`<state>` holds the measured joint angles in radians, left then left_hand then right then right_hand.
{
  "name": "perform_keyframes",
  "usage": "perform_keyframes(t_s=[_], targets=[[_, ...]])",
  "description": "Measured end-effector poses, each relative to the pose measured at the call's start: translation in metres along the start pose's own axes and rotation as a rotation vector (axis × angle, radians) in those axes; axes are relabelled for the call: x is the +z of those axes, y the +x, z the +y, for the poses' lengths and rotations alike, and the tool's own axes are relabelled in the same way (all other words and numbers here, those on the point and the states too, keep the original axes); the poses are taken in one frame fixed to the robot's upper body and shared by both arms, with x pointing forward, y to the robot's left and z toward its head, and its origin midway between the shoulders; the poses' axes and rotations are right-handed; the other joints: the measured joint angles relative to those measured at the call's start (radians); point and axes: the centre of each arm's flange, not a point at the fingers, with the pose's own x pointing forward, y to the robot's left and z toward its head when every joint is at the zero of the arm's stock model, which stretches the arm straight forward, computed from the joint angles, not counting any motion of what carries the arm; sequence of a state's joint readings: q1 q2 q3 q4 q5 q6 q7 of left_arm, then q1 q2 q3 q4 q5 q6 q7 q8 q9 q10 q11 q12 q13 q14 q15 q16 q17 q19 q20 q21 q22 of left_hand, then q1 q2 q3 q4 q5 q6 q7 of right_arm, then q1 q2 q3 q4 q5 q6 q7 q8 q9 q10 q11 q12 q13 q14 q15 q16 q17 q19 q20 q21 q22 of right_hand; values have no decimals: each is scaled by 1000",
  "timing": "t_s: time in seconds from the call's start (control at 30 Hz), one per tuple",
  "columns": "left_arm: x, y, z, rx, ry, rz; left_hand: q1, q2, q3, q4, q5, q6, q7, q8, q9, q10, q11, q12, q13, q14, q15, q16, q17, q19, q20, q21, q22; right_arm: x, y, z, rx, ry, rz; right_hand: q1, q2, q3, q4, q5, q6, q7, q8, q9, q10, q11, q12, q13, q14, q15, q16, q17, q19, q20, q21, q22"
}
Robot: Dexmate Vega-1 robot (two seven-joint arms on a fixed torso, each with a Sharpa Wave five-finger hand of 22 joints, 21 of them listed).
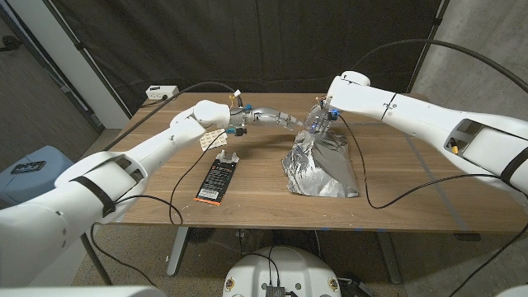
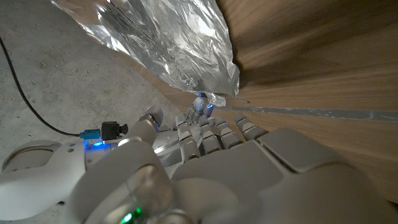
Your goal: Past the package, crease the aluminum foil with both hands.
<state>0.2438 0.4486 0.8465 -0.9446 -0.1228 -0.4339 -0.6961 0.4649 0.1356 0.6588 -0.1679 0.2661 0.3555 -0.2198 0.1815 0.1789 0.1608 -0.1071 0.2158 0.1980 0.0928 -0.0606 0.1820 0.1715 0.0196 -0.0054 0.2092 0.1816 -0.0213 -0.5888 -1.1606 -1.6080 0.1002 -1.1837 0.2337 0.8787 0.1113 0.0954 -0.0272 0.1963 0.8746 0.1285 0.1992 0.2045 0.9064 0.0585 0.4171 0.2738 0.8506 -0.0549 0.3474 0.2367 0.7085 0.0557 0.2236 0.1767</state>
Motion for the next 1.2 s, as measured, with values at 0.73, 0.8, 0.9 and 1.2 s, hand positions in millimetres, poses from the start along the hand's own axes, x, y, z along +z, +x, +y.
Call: perform_keyframes(t_s=[0.73,0.8,0.9,1.2], targets=[[18,-24,34,115,-19,-61,0,0,0,0,0,0,0,0,0,4,4,0,0,0,0,0,0,0,0,0,0,4,6,11,49,84,-100,2,12,15,-15,0,-2,2,0,0,-1,-9,-15,-12,8,6,-15,-14,5,-2,-6,0],[19,-24,34,115,-24,-70,1,-1,-2,2,0,0,0,0,0,4,4,0,0,0,0,0,0,0,0,0,0,4,4,11,49,88,-105,2,12,15,-15,0,-1,2,0,0,-1,-9,-20,-14,8,7,-15,-14,5,-2,-6,0],[21,-25,34,113,-30,-81,5,-5,-3,3,0,0,0,0,0,4,4,0,0,4,4,0,0,4,-4,0,0,3,2,9,46,94,-110,6,16,19,-20,0,-5,-2,0,0,-1,-9,-23,-14,8,7,-15,-14,5,-2,-6,0],[22,-25,42,126,-60,-114,11,0,-6,0,0,0,0,0,0,7,0,0,0,6,5,0,0,7,0,0,0,-5,-7,-5,-19,114,-110,6,16,24,-24,0,-5,-2,0,0,-1,-9,-29,-19,8,7,-15,-11,0,-8,-6,0]])
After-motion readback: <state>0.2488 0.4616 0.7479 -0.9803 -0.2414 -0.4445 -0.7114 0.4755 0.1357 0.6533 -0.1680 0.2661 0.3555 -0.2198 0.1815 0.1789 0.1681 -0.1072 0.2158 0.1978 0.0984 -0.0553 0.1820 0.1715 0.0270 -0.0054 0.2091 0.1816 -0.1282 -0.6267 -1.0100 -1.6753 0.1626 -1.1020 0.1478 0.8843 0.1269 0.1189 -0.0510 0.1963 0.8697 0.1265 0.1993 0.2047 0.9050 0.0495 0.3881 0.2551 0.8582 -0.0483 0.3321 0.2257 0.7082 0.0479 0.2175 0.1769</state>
